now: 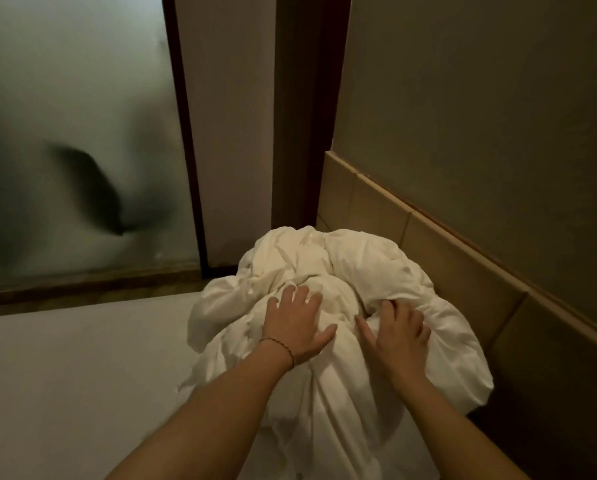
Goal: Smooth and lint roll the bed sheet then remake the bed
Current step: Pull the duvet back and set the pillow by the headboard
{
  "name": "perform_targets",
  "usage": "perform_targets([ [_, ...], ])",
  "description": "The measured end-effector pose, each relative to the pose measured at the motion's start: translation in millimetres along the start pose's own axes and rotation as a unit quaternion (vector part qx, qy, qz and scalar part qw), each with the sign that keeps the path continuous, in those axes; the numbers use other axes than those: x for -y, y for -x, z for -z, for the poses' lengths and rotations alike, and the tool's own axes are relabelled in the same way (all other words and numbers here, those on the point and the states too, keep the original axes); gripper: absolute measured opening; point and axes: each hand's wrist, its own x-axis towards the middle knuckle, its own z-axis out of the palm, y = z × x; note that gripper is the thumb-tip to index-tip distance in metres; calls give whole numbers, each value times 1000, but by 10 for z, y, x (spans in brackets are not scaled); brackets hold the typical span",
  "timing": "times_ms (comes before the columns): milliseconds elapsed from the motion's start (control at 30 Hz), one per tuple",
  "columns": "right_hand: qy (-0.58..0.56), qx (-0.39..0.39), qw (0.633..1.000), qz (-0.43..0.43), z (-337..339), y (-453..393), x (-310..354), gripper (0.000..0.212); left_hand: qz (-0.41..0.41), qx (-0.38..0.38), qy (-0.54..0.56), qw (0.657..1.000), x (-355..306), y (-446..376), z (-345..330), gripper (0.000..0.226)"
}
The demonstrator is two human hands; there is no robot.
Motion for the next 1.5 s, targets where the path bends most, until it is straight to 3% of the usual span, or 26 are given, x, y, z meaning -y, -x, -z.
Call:
perform_targets([
  [200,-101,-127,986,-40,-228,-549,-176,53,116,77,32,990,-76,-901,-363,91],
  [333,-194,-191,960,-64,-245,-676,-230,56,121,76,51,988,-53,-1084,-584,88],
  [467,-145,-81,979,-114,-363,-809,-136,82,117,77,52,989,21,-1115,-692,86],
  [600,-76,72,988,-111,-681,-779,38,81,112,95,35,989,165,-1084,-783,86],
  [800,-74,112,985,-109,-852,-253,610,61,89,134,52,986,623,-636,-945,90],
  [967,-130,92,981,-112,-712,52,1147,75,84,102,96,987,1147,-138,-761,78],
  [1233,-295,-4,955,-35,-102,108,2853,67,134,6,143,980,2614,416,203,91],
  [1500,-452,28,889,61,293,461,5301,62,233,-118,135,956,4810,1520,1267,76],
])
